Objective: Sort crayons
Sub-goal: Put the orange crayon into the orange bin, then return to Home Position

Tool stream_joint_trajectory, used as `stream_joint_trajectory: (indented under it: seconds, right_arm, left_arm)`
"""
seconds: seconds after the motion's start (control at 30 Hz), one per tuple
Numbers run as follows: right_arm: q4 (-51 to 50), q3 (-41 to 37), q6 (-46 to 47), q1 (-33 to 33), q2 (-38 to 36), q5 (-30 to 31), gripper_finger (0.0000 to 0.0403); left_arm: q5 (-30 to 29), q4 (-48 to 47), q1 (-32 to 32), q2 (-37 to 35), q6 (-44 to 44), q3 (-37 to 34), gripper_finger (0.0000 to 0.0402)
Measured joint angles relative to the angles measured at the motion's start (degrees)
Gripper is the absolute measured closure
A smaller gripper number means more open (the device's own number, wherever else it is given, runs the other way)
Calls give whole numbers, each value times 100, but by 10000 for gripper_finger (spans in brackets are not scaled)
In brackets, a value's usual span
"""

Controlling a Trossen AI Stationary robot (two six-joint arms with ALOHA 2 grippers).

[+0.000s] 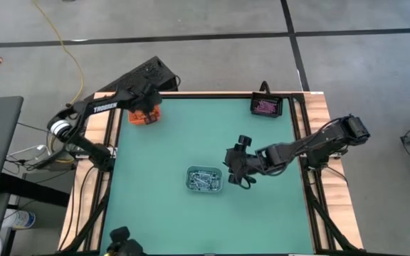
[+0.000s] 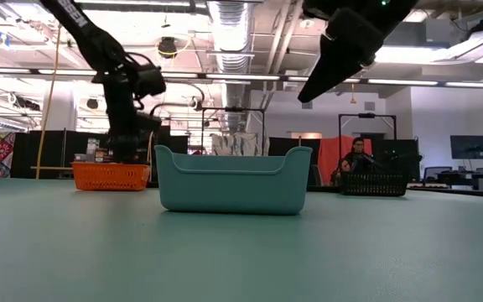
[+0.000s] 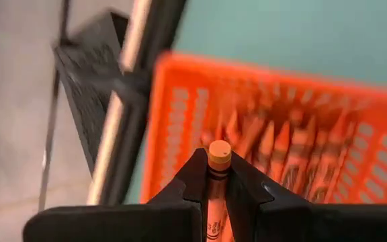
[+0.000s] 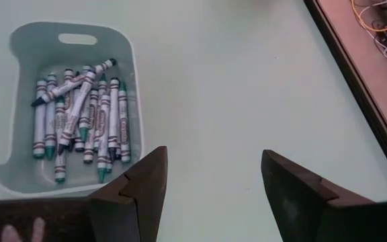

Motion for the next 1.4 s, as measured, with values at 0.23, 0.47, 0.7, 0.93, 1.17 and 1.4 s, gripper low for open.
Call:
stream_joint_trajectory:
  seconds: [0.23,0.47,0.7,0.93,1.17,1.4]
  right_arm:
    - [-2,0,-4,2,0,13,170]
    - [-6,0,-4,2,0,13,170]
    - [-47,0,-15,-1,0,13,170]
    - [-86,0,-89,-2,0,89,170]
    - [-77,0,-406,-2,-2,549,170]
    - [68,0,-1067,-2,-24,575,170]
  left_arm:
    - [1,-1161,0,287,-183,339,359]
    - [8,-1662,-1,292,-399,602,294]
    - [43,-1816,-161,246,-858,944,246]
    - [198,-1733,-714,28,-996,1026,243]
    - [213,-1527,-1503,-399,-1178,1026,244]
    - [506,-1155,-2327,-1202,-1386,1026,243]
